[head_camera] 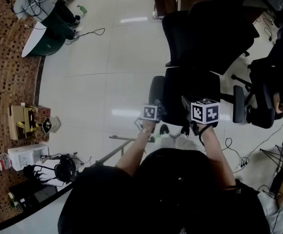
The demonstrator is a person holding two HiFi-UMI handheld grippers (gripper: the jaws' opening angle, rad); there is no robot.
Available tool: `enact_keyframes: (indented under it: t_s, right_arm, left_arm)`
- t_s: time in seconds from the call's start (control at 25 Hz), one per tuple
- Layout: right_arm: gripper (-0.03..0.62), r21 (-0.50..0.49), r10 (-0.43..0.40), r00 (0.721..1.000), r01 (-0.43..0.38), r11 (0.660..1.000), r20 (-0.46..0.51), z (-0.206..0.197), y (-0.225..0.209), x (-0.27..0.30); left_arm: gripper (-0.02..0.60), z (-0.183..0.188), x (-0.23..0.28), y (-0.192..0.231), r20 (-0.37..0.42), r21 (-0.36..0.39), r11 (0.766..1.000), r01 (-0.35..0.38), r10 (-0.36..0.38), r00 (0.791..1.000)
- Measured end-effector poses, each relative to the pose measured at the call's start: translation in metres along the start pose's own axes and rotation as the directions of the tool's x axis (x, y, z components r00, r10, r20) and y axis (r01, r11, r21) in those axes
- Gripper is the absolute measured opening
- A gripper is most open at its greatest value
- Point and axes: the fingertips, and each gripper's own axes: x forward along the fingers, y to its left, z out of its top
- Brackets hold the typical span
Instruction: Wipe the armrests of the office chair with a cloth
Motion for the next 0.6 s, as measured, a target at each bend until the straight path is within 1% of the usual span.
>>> enact_keyframes:
  t_s: [0.08, 0.16, 0.2, 0.24, 0.28, 0.32, 0.36, 0.4, 0.48, 0.52, 0.6]
  right_arm:
    - [0.007, -0.023, 0.032, 0.999, -0.032, 0.999, -0.016, 0.001, 0.009, 0.010]
    - [0.006, -0.039, 0.052, 0.998, -0.053, 0.998, -0.030, 0.000, 0.015, 0.017]
    - [0.006, -0.042, 0.061, 0.998, -0.062, 0.997, -0.033, 0.000, 0.016, 0.019]
    - [0.006, -0.043, 0.068, 0.997, -0.069, 0.997, -0.034, -0.001, 0.016, 0.020]
    - [0.006, -0.043, 0.074, 0.997, -0.075, 0.996, -0.034, 0.000, 0.018, 0.021]
    - [0.006, -0.043, 0.079, 0.996, -0.080, 0.996, -0.034, 0.001, 0.020, 0.020]
    - [0.006, -0.040, 0.081, 0.996, -0.082, 0.996, -0.032, 0.002, 0.020, 0.019]
    - [0.006, -0.035, 0.078, 0.997, -0.079, 0.996, -0.028, 0.002, 0.019, 0.016]
    - [0.007, -0.022, 0.062, 0.998, -0.062, 0.998, -0.020, 0.001, 0.014, 0.010]
    - [0.006, -0.014, 0.050, 0.999, -0.050, 0.999, -0.016, -0.001, 0.011, 0.006]
    - [0.006, -0.001, 0.015, 1.000, -0.015, 1.000, -0.009, -0.005, 0.004, -0.002]
  left_arm:
    - [0.046, -0.030, -0.015, -0.004, -0.002, -0.050, 0.999, -0.010, 0.010, 1.000]
    - [0.046, -0.058, -0.025, -0.008, -0.027, -0.097, 0.995, -0.025, 0.022, 0.999]
    - [0.048, -0.069, -0.029, -0.011, -0.041, -0.107, 0.994, -0.038, 0.033, 0.999]
    - [0.048, -0.075, -0.033, -0.013, -0.045, -0.100, 0.994, -0.052, 0.048, 0.998]
    - [0.048, -0.072, -0.037, -0.015, -0.032, -0.077, 0.995, -0.064, 0.062, 0.998]
    - [0.048, -0.059, -0.040, -0.018, -0.001, -0.047, 0.997, -0.068, 0.068, 0.998]
    - [0.048, -0.039, -0.042, -0.020, 0.043, -0.019, 0.998, -0.066, 0.067, 0.997]
    - [0.048, -0.012, -0.043, -0.020, 0.091, 0.001, 0.998, -0.064, 0.063, 0.994]
    - [0.048, 0.048, -0.041, -0.011, 0.178, 0.016, 0.997, -0.069, 0.065, 0.982]
    - [0.048, 0.078, -0.037, -0.003, 0.209, 0.022, 0.997, -0.074, 0.068, 0.975]
    - [0.048, 0.127, -0.022, 0.015, 0.228, 0.041, 0.996, -0.080, 0.068, 0.971]
